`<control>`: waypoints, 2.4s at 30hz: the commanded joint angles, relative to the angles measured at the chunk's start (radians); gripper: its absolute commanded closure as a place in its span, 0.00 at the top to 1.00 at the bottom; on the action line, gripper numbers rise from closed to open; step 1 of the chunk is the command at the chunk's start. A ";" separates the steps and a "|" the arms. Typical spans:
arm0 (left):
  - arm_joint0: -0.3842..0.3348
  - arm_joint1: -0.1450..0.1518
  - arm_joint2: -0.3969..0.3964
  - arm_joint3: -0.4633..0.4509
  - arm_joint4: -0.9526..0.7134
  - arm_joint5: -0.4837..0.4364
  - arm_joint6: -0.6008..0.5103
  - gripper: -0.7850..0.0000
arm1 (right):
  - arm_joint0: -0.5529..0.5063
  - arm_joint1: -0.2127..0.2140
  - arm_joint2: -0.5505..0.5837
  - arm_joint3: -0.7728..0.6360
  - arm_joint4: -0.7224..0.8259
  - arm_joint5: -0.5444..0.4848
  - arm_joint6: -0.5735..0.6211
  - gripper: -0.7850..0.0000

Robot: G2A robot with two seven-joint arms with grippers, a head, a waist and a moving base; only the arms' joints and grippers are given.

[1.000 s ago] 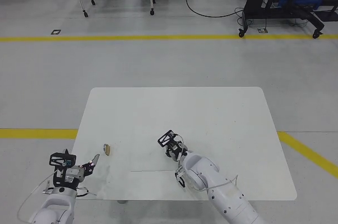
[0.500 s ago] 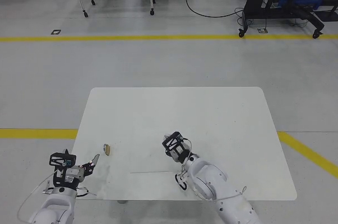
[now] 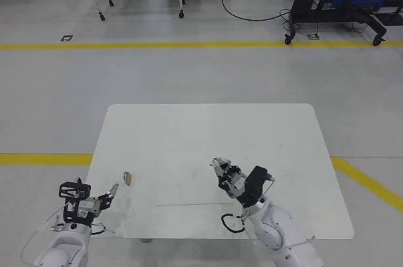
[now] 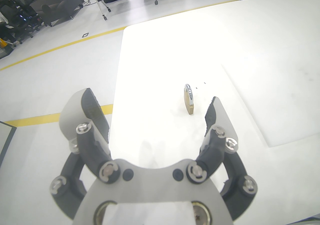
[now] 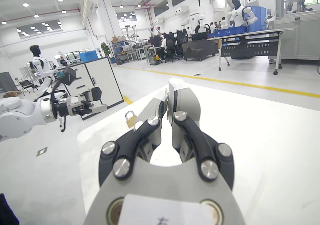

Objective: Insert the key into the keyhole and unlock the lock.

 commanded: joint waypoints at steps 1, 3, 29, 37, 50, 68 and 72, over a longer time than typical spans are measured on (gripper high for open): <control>0.000 0.000 0.000 0.000 0.000 0.000 0.000 1.00 | -0.005 0.002 0.007 -0.003 0.007 -0.022 -0.006 0.00; 0.000 0.000 0.000 0.000 0.000 0.000 0.000 1.00 | -0.005 0.002 0.007 -0.003 0.007 -0.022 -0.006 0.00; -0.159 0.025 -0.032 0.034 -0.814 -0.616 -0.477 1.00 | -0.008 -0.001 -0.001 0.011 0.094 -0.035 0.024 0.00; -0.341 0.037 0.123 0.119 -1.343 -0.655 -0.872 1.00 | 0.078 -0.025 -0.072 0.119 0.545 -0.085 0.265 0.00; -0.543 0.024 0.318 0.285 -1.635 -0.567 -1.118 1.00 | 0.142 -0.040 -0.128 0.191 0.825 -0.170 0.396 0.00; -0.601 0.012 0.387 0.326 -1.619 -0.511 -0.988 0.42 | 0.154 -0.043 -0.148 0.199 0.985 -0.153 0.555 0.00; -0.609 0.010 0.404 0.331 -1.607 -0.508 -0.972 0.30 | 0.159 -0.044 -0.151 0.203 1.007 -0.153 0.580 0.00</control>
